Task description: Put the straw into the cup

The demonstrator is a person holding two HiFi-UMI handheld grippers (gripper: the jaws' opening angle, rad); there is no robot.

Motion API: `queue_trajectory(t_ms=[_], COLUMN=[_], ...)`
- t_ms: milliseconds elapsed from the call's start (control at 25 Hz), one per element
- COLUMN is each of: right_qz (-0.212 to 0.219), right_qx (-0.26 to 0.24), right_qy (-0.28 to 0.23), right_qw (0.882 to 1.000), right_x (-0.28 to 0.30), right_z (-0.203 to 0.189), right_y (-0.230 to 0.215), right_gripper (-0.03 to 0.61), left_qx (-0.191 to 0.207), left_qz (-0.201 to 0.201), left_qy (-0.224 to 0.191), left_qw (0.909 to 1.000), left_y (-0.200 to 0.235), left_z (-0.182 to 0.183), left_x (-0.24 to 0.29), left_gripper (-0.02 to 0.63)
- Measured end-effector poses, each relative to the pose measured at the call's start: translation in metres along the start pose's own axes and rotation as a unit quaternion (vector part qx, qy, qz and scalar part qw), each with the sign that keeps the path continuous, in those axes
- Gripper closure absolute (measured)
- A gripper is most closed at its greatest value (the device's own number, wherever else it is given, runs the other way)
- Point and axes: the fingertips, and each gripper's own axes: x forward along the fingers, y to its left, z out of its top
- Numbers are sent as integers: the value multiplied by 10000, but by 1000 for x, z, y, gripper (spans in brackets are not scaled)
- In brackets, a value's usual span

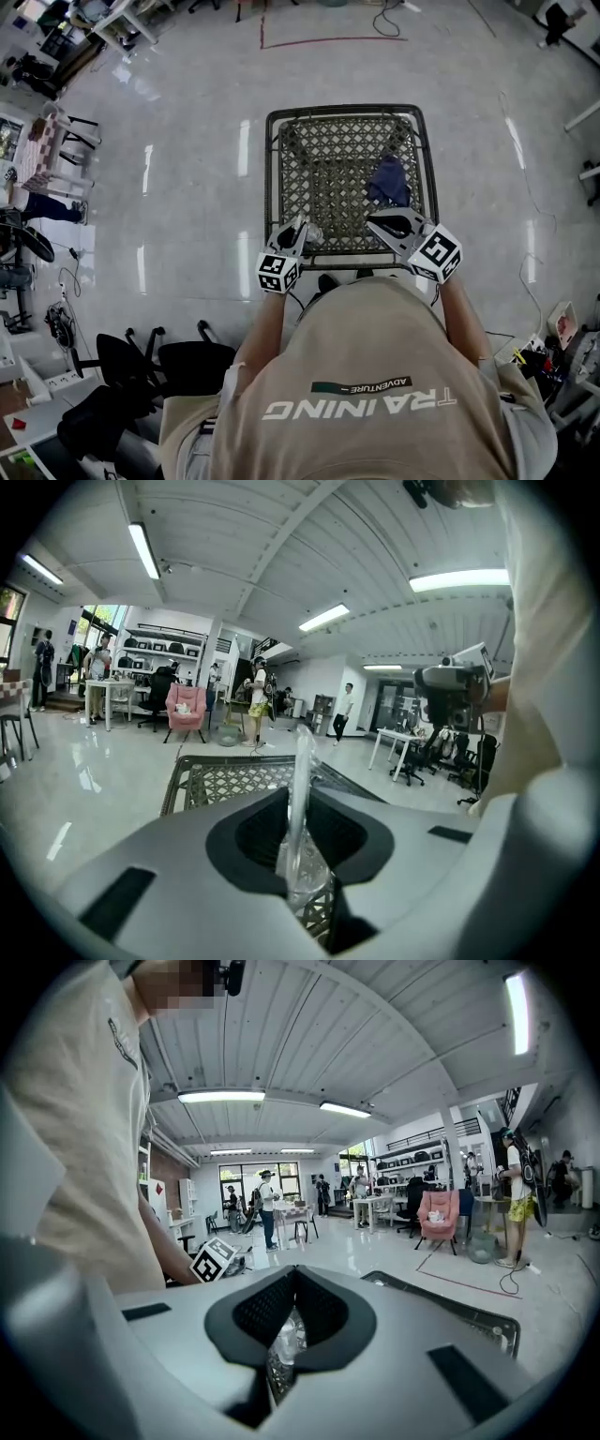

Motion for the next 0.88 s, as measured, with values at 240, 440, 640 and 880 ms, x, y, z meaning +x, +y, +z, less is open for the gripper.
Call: queue_trajectory(t_ms=[240,440,640,880], right_qz=[63,149,107,76], right_qx=[94,101,281,29], right_qy=[-52,-234,-759,-1286], right_qw=[9999,9996,9967,9917], right_x=[3,6,8,2], right_z=[2,11,39,86], right_y=[0,0,-4,-3], right_gripper=[561,561,561,561], left_qx=[-118,138,604,882], left_qz=[4,229,330,415], left_qy=[-524,-988,-1664,-2129], left_qw=[9986,9948,9837,9722], left_y=[1,2,-13,-20], left_z=[32,77,146,207], left_x=[-19,-50,-97,-136], left_gripper=[453,453,453,544])
